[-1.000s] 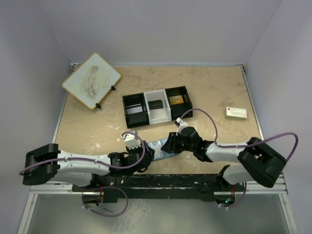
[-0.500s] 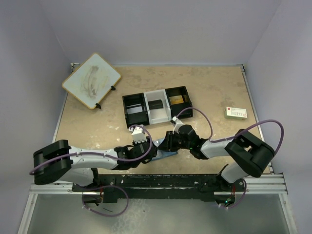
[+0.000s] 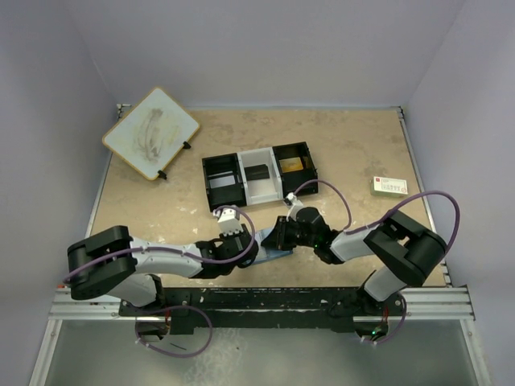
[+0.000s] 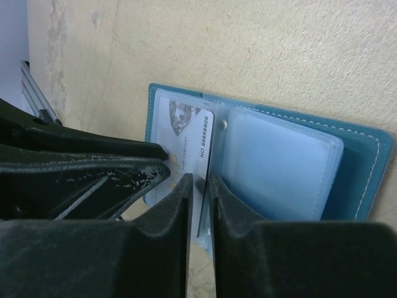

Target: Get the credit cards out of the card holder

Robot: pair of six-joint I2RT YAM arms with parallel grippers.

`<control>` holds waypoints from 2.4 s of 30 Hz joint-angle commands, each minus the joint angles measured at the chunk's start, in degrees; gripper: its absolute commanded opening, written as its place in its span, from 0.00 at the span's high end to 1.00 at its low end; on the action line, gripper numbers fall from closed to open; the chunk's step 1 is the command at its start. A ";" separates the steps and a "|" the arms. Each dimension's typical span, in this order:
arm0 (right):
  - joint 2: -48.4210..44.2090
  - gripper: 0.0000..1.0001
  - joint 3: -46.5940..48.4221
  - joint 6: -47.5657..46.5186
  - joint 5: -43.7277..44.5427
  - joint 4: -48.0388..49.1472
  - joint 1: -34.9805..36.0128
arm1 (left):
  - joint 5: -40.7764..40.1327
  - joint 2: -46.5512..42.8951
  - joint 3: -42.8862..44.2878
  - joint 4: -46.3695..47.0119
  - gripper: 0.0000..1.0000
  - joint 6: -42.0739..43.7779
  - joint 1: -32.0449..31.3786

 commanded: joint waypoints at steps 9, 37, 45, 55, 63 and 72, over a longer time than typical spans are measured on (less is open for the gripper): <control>-2.04 1.00 -2.78 5.45 -2.15 4.85 0.12 | 1.49 -1.67 -3.53 -6.35 0.79 -1.87 0.06; 3.18 0.84 0.42 2.88 -7.29 5.53 0.03 | 2.75 -1.99 -5.35 -4.77 0.78 -0.81 0.04; 0.79 0.99 -1.18 4.84 -4.29 5.90 -0.17 | 2.57 -2.32 -5.34 -6.14 0.78 -0.50 0.04; -0.68 0.99 -4.44 6.31 -4.76 7.79 -2.39 | 1.43 -2.09 -5.31 -8.76 0.79 -0.46 0.04; -2.79 0.99 -5.27 4.93 -3.46 4.06 -3.25 | 1.42 -2.06 -5.41 -8.38 0.80 -0.53 0.04; -5.70 0.99 -6.08 4.79 -0.99 0.80 -3.72 | 1.53 -2.44 -4.36 -8.40 0.80 0.06 0.06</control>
